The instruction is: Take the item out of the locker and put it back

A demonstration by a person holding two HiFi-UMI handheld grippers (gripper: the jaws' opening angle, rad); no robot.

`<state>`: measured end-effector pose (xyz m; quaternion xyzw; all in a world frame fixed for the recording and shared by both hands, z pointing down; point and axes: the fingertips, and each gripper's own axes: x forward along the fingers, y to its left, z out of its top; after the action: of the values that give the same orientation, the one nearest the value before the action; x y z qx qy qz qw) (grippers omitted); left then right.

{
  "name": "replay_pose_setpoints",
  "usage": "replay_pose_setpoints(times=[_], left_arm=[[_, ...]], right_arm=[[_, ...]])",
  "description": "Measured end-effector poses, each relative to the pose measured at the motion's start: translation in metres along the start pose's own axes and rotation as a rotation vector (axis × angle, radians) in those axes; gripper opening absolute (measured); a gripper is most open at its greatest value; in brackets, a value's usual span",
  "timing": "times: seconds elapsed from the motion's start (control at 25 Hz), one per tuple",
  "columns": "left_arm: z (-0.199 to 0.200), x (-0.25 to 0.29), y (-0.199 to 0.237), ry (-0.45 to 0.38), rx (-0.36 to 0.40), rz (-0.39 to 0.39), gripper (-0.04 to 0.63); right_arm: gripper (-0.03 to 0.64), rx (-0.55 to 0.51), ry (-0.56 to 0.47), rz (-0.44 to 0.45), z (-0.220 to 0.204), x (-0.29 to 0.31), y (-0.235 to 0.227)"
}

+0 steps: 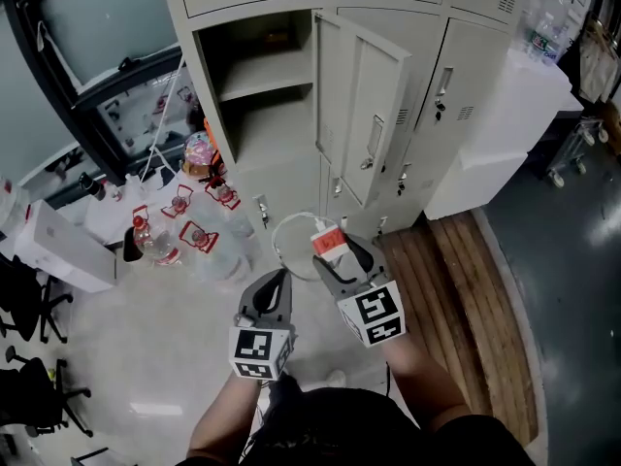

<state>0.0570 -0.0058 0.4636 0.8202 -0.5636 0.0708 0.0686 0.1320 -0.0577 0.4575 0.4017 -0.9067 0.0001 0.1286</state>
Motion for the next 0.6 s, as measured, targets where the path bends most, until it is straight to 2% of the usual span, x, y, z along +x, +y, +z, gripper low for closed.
replay_pose_setpoints(times=[0.6], left_arm=[[0.001,-0.014,-0.012,-0.007,0.011,0.005,0.005]], right_arm=[[0.27,0.002,-0.004,0.01,-0.003,-0.015,0.008]])
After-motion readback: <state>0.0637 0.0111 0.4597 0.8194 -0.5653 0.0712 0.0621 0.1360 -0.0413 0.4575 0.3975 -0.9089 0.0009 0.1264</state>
